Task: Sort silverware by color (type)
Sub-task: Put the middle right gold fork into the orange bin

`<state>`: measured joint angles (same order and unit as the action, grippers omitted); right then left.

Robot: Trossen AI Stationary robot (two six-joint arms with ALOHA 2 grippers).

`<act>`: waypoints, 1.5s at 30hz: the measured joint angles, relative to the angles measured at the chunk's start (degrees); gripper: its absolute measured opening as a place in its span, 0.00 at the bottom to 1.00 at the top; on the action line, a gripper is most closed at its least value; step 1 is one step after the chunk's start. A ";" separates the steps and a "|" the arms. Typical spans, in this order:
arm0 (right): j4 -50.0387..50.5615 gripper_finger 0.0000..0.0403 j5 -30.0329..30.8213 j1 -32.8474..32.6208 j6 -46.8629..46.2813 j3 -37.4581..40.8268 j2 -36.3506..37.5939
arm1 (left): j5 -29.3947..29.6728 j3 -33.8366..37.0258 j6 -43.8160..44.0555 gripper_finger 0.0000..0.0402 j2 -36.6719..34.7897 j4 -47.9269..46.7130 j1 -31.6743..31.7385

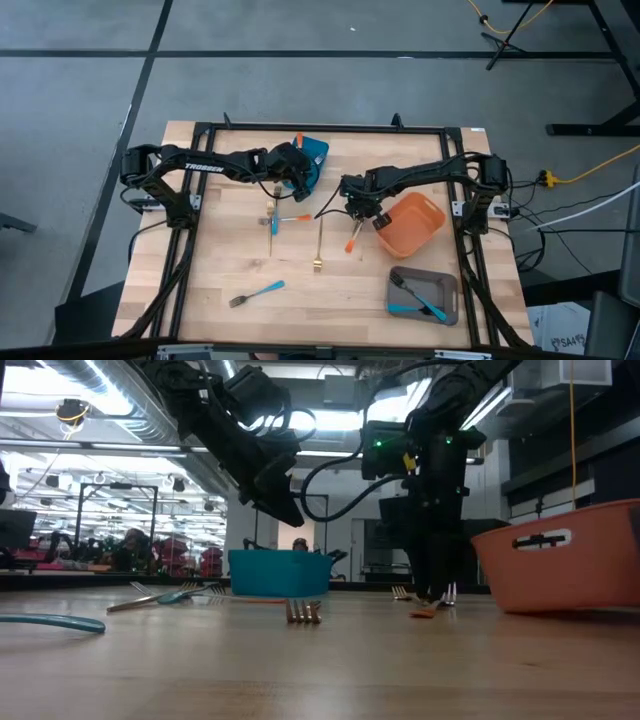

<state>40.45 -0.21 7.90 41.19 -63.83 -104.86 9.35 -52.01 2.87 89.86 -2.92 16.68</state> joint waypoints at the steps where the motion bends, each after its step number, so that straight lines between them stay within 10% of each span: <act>1: 0.00 0.23 0.00 0.00 -0.02 0.00 0.00 | -0.01 0.00 0.00 0.20 0.00 0.00 -0.01; 45: 0.01 0.01 -0.24 -0.04 1.14 0.02 0.21 | 0.01 0.00 0.00 0.20 0.00 0.00 -0.01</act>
<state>40.46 -0.45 7.86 42.33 -63.81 -104.65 9.37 -52.01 2.87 89.86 -2.92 16.67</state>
